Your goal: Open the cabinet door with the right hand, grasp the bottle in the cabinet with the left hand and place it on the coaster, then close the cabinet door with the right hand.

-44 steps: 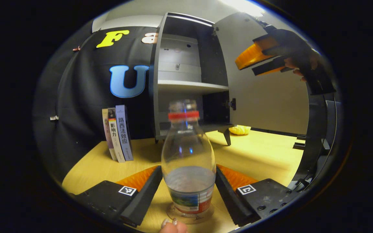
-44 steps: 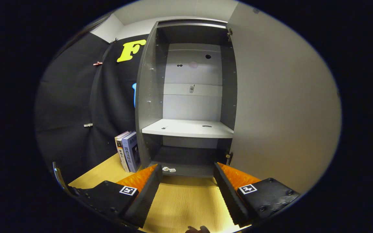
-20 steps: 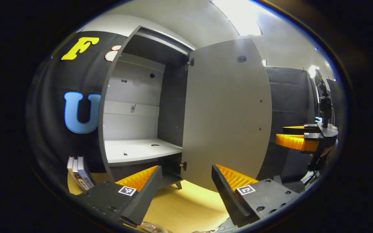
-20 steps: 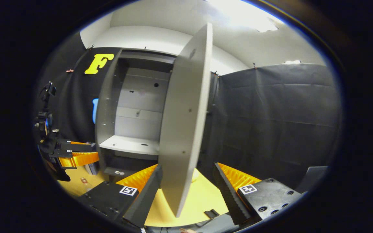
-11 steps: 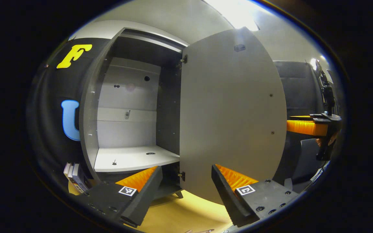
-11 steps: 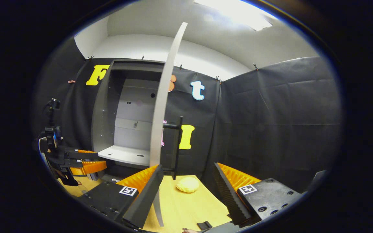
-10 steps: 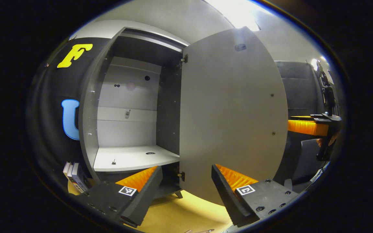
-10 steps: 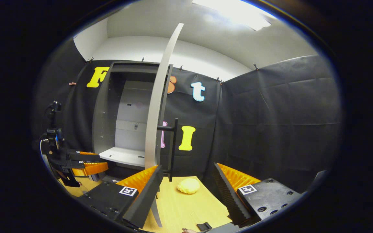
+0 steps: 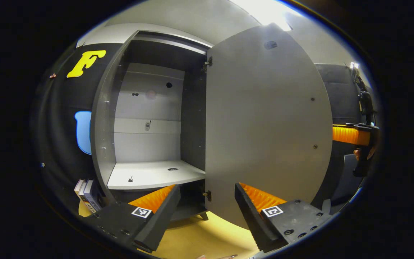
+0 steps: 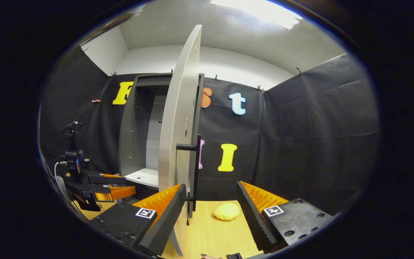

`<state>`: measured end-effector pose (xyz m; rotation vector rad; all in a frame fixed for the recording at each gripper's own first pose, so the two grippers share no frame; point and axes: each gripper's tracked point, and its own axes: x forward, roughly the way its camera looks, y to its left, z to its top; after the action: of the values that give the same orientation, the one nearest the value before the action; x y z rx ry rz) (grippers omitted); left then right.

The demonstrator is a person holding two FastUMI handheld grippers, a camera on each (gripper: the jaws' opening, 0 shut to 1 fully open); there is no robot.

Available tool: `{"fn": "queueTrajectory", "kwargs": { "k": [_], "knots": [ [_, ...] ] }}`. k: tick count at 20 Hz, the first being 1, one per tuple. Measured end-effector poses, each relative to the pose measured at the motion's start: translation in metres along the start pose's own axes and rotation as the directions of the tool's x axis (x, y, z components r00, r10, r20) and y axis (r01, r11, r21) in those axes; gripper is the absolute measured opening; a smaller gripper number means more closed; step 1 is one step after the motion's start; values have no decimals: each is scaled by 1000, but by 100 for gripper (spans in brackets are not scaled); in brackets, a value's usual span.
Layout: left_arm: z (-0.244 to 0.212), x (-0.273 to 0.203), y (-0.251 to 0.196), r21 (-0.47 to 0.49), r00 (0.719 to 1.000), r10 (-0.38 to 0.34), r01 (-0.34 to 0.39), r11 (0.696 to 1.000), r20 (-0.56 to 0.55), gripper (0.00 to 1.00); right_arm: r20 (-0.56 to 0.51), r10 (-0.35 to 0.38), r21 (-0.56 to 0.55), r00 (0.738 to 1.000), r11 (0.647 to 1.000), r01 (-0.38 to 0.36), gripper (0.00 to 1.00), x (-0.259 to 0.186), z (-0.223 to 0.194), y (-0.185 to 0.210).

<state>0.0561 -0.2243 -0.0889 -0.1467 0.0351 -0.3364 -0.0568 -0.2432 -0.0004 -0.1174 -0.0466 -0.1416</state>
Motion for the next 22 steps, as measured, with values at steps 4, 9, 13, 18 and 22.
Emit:
{"fn": "queueTrajectory", "kwargs": {
  "k": [4, 9, 13, 18, 22],
  "knots": [
    [-5, -6, 2, -10, 999, -37, 37, 999, -9, 96, -4, 86, 47, 996, 995, -85, 93, 1, 2, 33],
    [-4, -26, 28, -14, 999, -42, 42, 999, -5, 89, -11, 202, 77, 979, 977, -200, 93, 26, -4, 110],
    [-8, -50, 69, -28, 1000, 12, -13, 1000, -13, 86, 8, 266, 67, 964, 962, -266, 93, 40, 3, 162],
    [-15, -87, 125, -31, 994, 110, -111, 993, -24, 89, 6, 351, 83, 936, 933, -350, 93, 67, -12, 234],
    [-12, -112, 159, -10, 988, 154, -155, 988, -9, 88, -3, 389, 64, 921, 919, -388, 97, 73, -14, 273]
  ]
}}
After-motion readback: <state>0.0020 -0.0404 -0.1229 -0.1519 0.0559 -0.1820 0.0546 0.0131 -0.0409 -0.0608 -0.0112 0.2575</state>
